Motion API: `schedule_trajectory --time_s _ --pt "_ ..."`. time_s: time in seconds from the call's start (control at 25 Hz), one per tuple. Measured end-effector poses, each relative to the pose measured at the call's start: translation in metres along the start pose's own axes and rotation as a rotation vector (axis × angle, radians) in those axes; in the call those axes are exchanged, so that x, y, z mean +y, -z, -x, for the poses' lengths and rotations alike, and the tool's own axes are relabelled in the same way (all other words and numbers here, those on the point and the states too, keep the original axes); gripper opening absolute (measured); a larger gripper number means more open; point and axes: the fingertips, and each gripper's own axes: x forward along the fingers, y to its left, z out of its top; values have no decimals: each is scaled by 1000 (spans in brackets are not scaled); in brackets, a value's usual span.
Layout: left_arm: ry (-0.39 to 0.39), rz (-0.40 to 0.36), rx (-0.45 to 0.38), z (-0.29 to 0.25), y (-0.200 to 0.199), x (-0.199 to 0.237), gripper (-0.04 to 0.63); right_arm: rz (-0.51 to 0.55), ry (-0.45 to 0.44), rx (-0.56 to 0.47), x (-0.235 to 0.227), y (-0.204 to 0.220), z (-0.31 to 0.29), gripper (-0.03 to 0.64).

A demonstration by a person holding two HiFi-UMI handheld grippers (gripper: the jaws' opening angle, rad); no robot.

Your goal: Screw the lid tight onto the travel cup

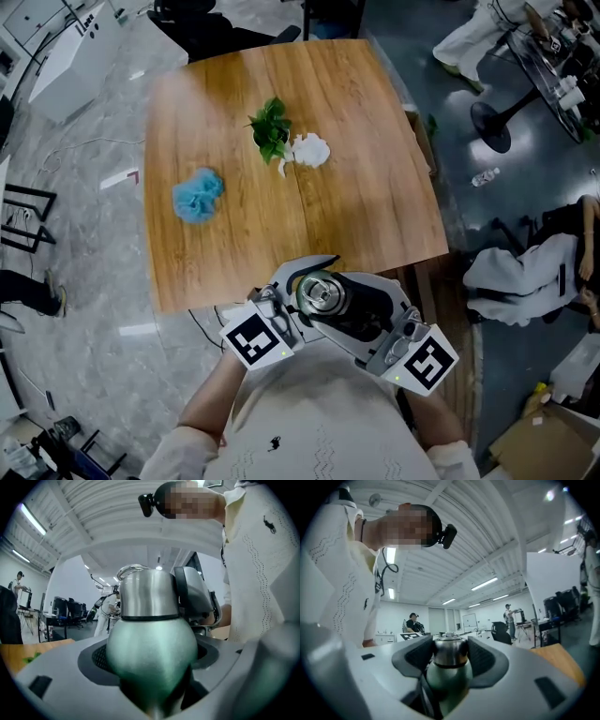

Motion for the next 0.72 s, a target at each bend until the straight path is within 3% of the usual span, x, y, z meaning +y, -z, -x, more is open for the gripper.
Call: schedule_trajectory --time_s 0.12,0.32,0.44,0.56,0.72 --pt "32 -14 15 2 0 -4 405 11 -48 30 3 4 4 242" --pt "255 -14 38 4 -5 -40 405 -18 -385 62 22 -6 26 243" --pt "293 -16 55 0 -4 -52 405 29 -466 62 29 -13 28 245" --pt "236 -23 18 -4 -9 -45 405 63 -415 32 27 -15 26 244" --pt "97 -10 11 -7 -10 -27 405 63 -215 -57 17 -19 19 242"
